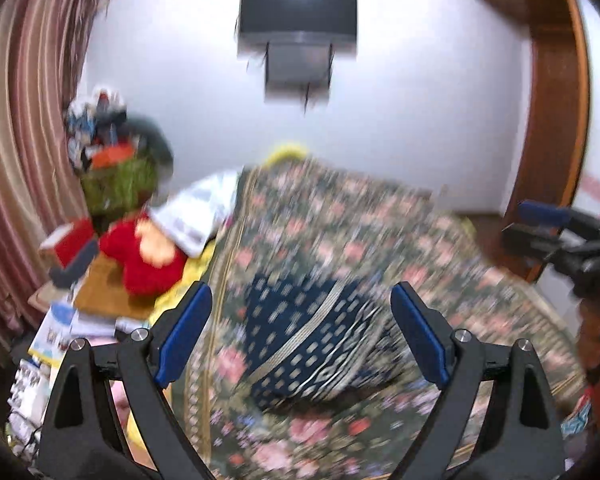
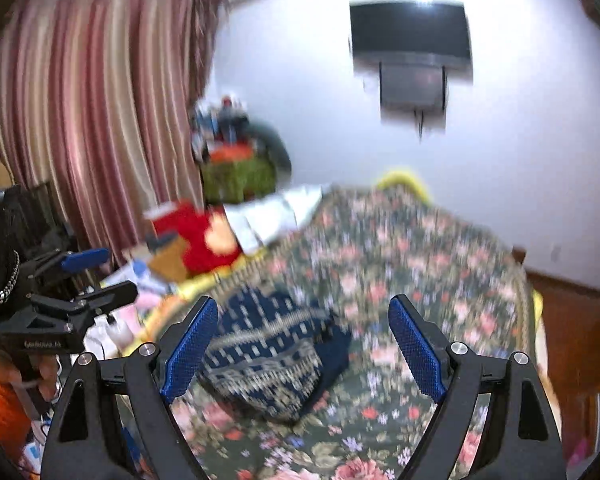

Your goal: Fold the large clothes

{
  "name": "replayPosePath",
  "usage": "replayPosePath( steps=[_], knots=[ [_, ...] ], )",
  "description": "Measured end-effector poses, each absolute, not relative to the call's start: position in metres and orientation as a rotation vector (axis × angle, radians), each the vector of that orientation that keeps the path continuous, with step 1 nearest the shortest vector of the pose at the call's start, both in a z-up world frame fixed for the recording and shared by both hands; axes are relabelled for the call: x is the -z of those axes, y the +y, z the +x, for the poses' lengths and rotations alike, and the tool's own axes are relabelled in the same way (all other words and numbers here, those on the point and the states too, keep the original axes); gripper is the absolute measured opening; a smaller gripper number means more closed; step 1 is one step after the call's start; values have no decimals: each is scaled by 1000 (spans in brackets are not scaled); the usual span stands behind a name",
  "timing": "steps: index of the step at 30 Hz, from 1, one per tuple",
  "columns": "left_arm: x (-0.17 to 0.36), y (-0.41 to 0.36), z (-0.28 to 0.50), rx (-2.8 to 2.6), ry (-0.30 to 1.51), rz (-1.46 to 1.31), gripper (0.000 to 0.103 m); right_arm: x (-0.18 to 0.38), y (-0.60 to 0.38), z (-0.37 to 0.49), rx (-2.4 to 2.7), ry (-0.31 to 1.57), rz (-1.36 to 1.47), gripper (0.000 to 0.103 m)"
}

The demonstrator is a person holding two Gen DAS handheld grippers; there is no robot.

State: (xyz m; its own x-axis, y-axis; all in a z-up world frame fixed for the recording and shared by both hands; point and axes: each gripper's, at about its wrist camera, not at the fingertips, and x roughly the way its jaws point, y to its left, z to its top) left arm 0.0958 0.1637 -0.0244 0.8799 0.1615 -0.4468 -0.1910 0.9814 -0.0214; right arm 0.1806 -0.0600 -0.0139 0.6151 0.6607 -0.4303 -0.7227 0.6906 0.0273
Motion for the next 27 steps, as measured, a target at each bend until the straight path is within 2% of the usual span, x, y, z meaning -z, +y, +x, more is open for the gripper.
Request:
replayPosePath(
  steps=[5,10,14,18,20,27],
  knots=[
    [-14,134,56,-195,297,-65,92,-13,-78,132,-829,307,-78,86],
    [-24,122,21,-248,208,-97,92,-21,-94,97,-802,244,-5,87],
    [-21,116,4,-281,183,-104,92,-19,-96,79,-786,230,-7,95],
    [-20,117,-3,-286,184,-122,92,-14,-95,68,-765,229,-20,97],
    [-19,117,-2,-283,188,-124,92,-13,-96,68,-752,239,-15,102],
    [-16,111,-4,-289,195,-117,92,-10,-98,70,-739,260,-13,103]
  ],
)
